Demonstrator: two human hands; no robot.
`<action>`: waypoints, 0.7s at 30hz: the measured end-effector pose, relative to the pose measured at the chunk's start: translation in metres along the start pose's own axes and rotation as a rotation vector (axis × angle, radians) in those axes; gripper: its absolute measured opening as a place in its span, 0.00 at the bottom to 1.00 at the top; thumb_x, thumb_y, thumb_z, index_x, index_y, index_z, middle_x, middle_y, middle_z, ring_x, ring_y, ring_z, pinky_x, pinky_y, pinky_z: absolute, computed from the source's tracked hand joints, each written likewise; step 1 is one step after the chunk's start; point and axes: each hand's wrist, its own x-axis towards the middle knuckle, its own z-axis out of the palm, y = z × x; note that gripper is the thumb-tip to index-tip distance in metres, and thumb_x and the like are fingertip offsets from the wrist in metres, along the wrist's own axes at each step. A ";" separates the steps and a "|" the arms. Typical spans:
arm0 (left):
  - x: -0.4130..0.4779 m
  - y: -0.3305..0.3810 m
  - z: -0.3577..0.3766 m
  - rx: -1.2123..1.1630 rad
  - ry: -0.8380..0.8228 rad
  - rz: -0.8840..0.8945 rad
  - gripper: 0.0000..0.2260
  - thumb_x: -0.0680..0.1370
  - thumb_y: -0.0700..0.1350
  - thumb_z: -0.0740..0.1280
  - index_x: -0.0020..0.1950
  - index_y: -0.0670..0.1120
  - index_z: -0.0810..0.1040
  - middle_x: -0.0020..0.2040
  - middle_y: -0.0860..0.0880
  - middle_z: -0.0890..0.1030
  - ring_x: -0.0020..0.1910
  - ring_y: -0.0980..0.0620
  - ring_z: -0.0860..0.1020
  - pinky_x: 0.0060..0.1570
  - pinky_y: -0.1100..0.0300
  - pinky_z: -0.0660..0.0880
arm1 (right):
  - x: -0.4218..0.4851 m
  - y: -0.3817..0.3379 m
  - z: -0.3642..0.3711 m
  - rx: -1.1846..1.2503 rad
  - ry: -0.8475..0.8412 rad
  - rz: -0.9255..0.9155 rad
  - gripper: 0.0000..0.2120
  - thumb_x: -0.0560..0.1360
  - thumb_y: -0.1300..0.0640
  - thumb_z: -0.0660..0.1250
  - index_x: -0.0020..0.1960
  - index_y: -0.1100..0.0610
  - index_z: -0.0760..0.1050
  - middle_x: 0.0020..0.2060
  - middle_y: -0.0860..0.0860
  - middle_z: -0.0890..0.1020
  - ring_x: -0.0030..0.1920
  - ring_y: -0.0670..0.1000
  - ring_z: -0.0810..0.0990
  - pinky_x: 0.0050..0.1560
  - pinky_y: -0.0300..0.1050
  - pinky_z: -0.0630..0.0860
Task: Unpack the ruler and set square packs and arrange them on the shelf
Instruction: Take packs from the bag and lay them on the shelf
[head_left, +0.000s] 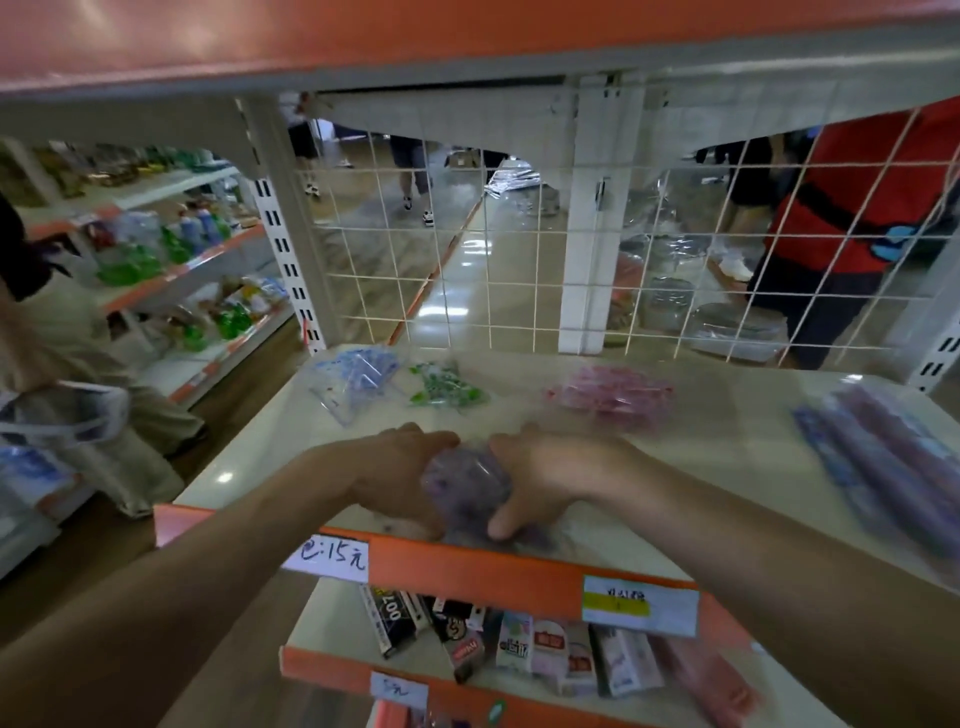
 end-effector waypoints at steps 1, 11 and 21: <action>-0.001 -0.011 0.000 0.005 -0.006 -0.035 0.44 0.67 0.56 0.75 0.76 0.55 0.54 0.69 0.49 0.64 0.68 0.47 0.66 0.65 0.51 0.68 | 0.007 -0.010 -0.002 -0.032 0.010 -0.014 0.31 0.69 0.46 0.74 0.66 0.58 0.69 0.59 0.56 0.74 0.54 0.56 0.78 0.52 0.47 0.77; -0.001 -0.023 -0.022 -0.100 0.066 -0.072 0.43 0.72 0.57 0.71 0.78 0.55 0.46 0.78 0.50 0.52 0.75 0.49 0.57 0.72 0.53 0.59 | -0.006 0.045 -0.046 -0.145 0.202 0.114 0.45 0.66 0.41 0.75 0.75 0.53 0.57 0.70 0.55 0.65 0.68 0.58 0.69 0.64 0.52 0.70; 0.074 0.002 -0.031 -0.113 0.267 -0.095 0.39 0.71 0.53 0.73 0.76 0.49 0.57 0.72 0.44 0.64 0.70 0.44 0.64 0.68 0.51 0.65 | 0.016 0.125 -0.039 -0.268 0.105 0.298 0.52 0.56 0.33 0.70 0.75 0.43 0.52 0.69 0.52 0.69 0.64 0.54 0.71 0.60 0.49 0.72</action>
